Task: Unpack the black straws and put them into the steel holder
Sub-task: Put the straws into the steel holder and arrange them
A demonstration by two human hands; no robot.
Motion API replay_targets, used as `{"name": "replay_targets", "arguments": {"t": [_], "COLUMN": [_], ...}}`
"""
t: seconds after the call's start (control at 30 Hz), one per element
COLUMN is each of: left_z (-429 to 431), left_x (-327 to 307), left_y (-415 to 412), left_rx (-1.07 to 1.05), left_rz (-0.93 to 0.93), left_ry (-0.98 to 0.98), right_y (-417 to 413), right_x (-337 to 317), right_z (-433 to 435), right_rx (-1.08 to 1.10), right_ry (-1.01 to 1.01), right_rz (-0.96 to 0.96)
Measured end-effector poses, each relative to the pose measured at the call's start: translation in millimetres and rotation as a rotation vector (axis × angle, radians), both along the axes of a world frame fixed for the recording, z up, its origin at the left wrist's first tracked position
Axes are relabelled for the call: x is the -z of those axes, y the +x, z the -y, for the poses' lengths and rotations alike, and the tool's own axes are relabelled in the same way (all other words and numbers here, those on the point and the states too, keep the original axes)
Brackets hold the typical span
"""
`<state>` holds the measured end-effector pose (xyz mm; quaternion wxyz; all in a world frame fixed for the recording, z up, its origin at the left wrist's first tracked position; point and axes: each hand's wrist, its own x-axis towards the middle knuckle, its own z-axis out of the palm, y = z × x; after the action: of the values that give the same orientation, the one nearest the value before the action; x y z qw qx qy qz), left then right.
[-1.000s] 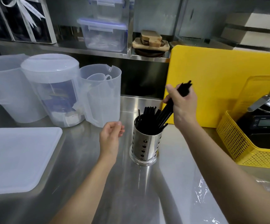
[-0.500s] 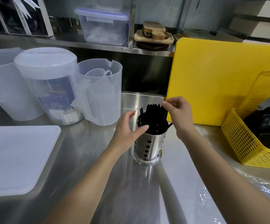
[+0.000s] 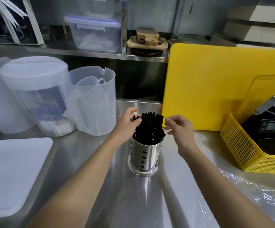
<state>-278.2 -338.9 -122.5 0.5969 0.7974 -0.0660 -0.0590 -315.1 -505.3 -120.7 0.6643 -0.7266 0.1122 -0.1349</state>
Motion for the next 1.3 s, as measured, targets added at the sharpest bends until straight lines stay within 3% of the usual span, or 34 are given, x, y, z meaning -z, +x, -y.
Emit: {"name": "replay_targets", "arguments": {"t": [0.23,0.67,0.8,1.3], "left_z": [10.2,17.8,20.4,16.6], "left_x": [3.3,-5.4,-6.1,-42.5], "left_y": [6.0,0.4,-1.6,-1.0], "left_rx": [-0.046,0.131,0.055,-0.141], "left_rz": [0.061,0.114,0.146,0.318], "left_ry": [0.122,0.227,0.292,-0.158], "right_y": [1.0,1.6,0.8,-8.1], "right_x": [12.3,23.8,26.7,20.9], "right_z": [0.0,0.7,2.2,10.9], "right_rx": [-0.003,0.006,0.012,0.066], "right_ry": [0.04,0.089,0.116,0.129], "right_rz": [-0.039,-0.076,-0.09,-0.028]}}
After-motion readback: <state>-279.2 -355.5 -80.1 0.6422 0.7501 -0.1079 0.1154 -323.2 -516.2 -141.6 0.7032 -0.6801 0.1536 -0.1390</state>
